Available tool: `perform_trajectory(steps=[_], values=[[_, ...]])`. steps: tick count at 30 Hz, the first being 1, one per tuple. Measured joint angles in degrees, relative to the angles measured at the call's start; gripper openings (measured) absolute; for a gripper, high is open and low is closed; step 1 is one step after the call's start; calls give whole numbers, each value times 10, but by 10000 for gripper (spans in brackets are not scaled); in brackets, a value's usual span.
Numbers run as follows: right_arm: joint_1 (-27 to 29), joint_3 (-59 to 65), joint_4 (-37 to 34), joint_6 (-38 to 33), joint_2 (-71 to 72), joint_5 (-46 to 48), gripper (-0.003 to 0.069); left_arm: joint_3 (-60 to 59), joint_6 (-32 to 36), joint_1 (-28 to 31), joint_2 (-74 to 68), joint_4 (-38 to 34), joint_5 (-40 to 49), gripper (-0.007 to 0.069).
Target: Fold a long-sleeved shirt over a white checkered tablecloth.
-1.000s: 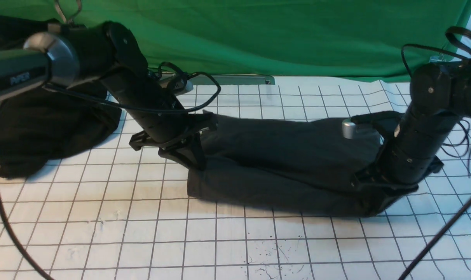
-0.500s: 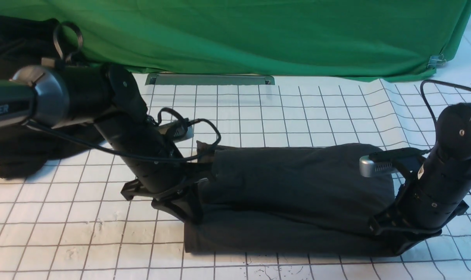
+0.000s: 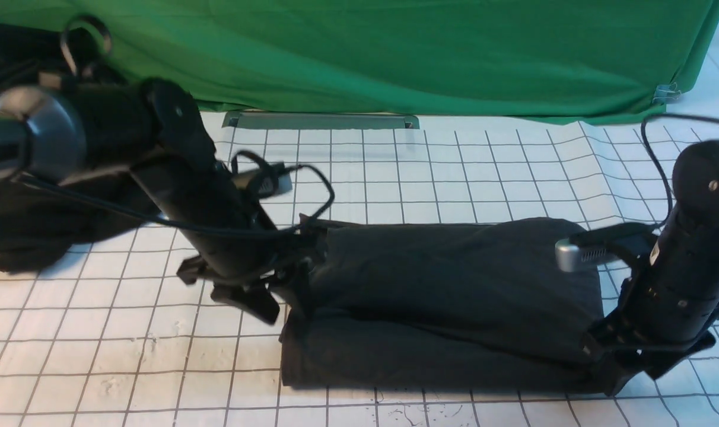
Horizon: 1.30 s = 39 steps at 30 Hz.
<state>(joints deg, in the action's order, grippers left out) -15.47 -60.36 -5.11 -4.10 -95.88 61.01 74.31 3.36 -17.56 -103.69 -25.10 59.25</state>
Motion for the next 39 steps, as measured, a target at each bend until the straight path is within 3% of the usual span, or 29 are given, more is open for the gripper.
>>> perform_trajectory(steps=[4, 12, 20, 23, 26, 32, 39], values=[[0, -21, 1, -11, 60, 25, 381, 24, 3, 0, 47, 18, 12, 439], [0, -26, 2, -29, 334, 73, 24, 30, 3, 0, 127, 38, 22, 463], [0, 6, 2, -28, 593, 15, -1, 30, 4, 0, 127, 38, 13, 457], [0, 42, 2, -28, 680, -46, -1, 30, 5, 0, 127, 38, 5, 435], [0, 133, 2, -28, 776, -168, -6, 30, 5, 0, 127, 37, 3, 388], [0, 267, 2, -30, 810, -382, -6, 30, 5, 0, 127, 34, 1, 298], [0, 293, 2, -30, 809, -454, 4, 30, 13, 0, 127, 34, 1, 192]])
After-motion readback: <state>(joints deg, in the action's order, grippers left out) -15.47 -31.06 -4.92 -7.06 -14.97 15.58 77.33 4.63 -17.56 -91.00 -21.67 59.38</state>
